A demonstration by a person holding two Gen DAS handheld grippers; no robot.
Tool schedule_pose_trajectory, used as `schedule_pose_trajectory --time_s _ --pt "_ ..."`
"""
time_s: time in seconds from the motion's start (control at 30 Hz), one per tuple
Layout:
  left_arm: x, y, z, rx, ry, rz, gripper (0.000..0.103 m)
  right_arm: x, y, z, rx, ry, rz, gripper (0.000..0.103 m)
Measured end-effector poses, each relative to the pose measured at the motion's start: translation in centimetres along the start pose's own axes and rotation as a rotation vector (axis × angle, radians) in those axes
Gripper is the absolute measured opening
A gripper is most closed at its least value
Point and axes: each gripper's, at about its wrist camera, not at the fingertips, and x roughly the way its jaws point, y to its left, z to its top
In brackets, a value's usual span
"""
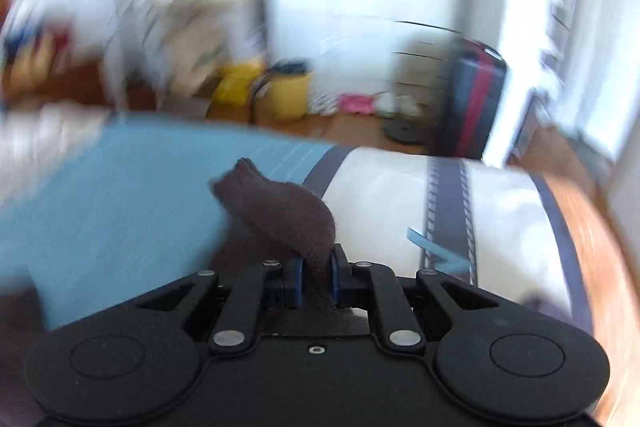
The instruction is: Fold clothes
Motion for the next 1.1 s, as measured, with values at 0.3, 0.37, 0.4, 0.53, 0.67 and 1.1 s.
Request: schedule_pose_trajectory --time_s 0.3,0.37,0.4,0.53,0.67,1.1 --pt "0.5 -1.7 1.2 0.139 -0.020 0.134 0.010 -6.8 -3.6 -0.4 0.054 -0.145 -0.168 0.014" --pt "0.1 -2.4 3.1 0.216 -0.051 0.223 0.009 -6.2 -4.9 1.5 0.038 -0.143 -0.200 0.014" --pt "-0.3 -2.4 4.5 0.236 -0.066 0.259 0.009 -5.9 -5.6 2.4 0.029 -0.143 -0.217 0.014" --pt "-2.4 -2.8 11.7 0.365 -0.133 0.494 0.008 -5.4 -8.7 9.2 0.070 -0.258 -0.345 0.014" --pt "-4.9 -2.7 18.6 0.394 -0.248 0.619 0.008 -4.6 -10.6 15.7 0.159 -0.396 -0.343 0.014" --pt "-2.5 16.9 26.6 -0.115 -0.227 0.823 0.009 4.7 -17.8 3.4 0.334 0.050 -0.169 0.048"
